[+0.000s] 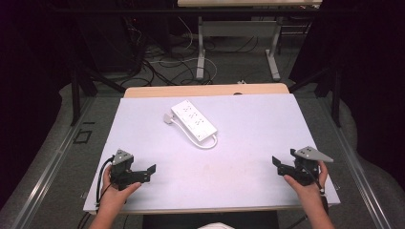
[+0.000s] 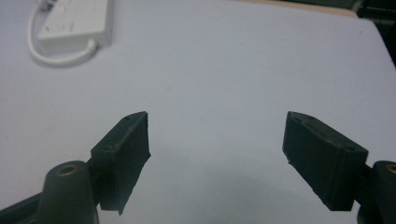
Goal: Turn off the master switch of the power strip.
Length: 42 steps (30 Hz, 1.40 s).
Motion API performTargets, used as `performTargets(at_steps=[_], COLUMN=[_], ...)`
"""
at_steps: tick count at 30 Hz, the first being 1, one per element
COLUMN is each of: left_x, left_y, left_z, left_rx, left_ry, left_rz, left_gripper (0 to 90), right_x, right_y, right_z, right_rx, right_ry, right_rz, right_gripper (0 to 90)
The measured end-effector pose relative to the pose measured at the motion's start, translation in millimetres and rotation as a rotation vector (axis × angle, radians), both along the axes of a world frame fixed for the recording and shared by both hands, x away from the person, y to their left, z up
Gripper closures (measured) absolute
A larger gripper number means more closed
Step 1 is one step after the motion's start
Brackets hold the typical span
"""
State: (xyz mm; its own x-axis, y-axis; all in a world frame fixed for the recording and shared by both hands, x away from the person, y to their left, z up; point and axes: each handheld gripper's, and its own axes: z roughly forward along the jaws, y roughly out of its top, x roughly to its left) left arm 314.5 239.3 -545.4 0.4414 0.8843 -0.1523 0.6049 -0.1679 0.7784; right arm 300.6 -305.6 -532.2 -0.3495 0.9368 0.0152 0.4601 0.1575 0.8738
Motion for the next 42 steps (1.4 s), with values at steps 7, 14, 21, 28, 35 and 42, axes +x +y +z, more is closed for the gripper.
performTargets(at_steps=[7,14,21,28,35,42], left_x=[2.2,2.0,1.5,1.5,2.3,5.4], left_y=[-2.4,-7.7,-14.9,-24.6,-33.9,-44.5], left_z=[-1.4,-0.1,0.9,1.6,5.6,7.3], left_rx=[0.026,0.031,0.059,0.087,0.067,0.075], left_ry=[0.010,-0.003,-0.004,0.011,0.046,0.042], left_rz=[-0.001,0.000,-0.046,-0.055,-0.071,-0.073], left_gripper=[1.4,2.7,5.1,10.5,15.5,15.5], right_x=[1.7,2.2,1.7,0.2,-0.6,-0.9], right_y=[-6.8,-9.9,-5.8,-4.7,-2.5,-1.4], right_z=[-15.7,-18.9,-20.2,-18.3,-19.4,-19.4], right_rx=[-0.029,-0.029,-0.043,-0.023,-0.050,-0.046], right_ry=[0.042,0.059,0.059,0.084,0.100,0.102], right_rz=[-0.005,0.005,0.017,0.025,0.033,0.010], right_gripper=[22.1,22.6,22.5,22.3,19.2,15.9])
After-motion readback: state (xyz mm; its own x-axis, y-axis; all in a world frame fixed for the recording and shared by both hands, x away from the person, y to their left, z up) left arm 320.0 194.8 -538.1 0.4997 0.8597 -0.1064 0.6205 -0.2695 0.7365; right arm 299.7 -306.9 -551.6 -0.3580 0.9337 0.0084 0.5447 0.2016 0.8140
